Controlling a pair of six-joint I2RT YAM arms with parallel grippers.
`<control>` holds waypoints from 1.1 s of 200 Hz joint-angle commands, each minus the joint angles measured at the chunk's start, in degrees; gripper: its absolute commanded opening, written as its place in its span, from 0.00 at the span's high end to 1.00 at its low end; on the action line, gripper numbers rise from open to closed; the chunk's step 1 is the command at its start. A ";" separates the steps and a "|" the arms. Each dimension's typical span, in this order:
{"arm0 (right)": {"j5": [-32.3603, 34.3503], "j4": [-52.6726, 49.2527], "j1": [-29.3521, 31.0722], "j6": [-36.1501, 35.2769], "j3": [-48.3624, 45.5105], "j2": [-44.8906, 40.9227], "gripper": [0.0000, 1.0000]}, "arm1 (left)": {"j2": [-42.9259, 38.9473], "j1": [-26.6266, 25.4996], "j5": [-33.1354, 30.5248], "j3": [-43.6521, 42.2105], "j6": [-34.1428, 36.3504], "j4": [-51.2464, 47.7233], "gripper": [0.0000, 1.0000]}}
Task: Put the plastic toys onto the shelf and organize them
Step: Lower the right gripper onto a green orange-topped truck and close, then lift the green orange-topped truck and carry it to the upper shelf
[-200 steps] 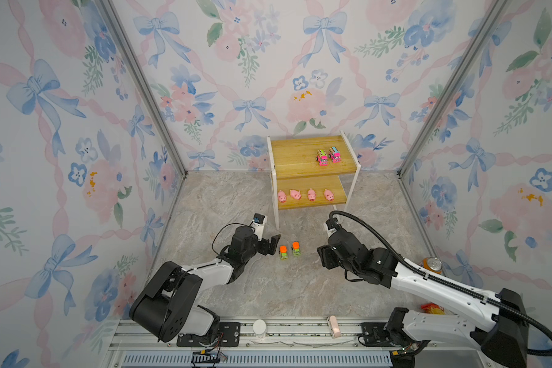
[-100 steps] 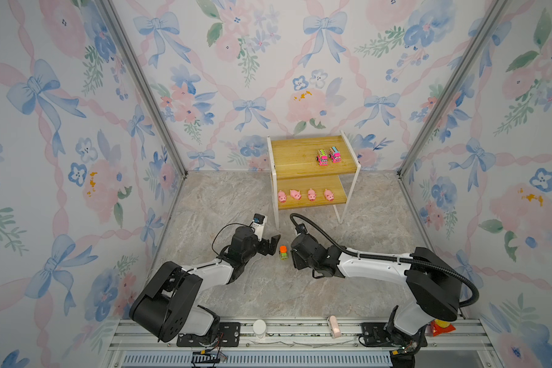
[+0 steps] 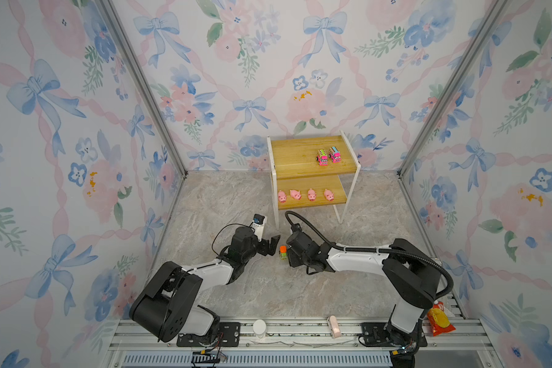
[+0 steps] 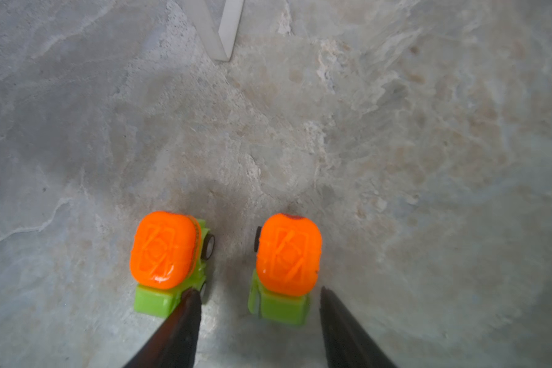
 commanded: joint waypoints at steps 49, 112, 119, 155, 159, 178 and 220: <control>-2.25 3.16 -3.03 1.06 0.64 2.22 0.48 | 1.23 -0.07 -0.72 -0.37 0.80 0.07 0.02; -2.80 1.84 -3.08 0.87 0.86 2.15 0.69 | 0.90 -0.07 -0.79 -0.54 0.88 0.07 0.02; -2.83 1.34 -3.02 0.83 0.90 1.71 0.70 | 1.04 -0.08 -0.81 -0.53 0.87 0.07 0.02; -3.38 -1.41 -2.91 -0.03 1.12 -2.35 0.74 | 1.42 -0.07 -0.53 -0.37 0.71 0.07 0.02; -3.64 -1.85 -2.91 -0.08 1.20 -2.95 0.74 | 1.41 -0.07 -0.60 -0.37 0.72 0.07 0.02; -5.00 -5.08 -2.95 -0.01 2.47 -6.53 0.74 | 1.40 -0.07 -0.69 -0.37 0.70 0.07 0.02; -5.90 -20.03 -2.64 -3.37 11.49 -14.27 0.74 | 1.67 -0.07 -0.50 -0.37 0.70 0.09 0.02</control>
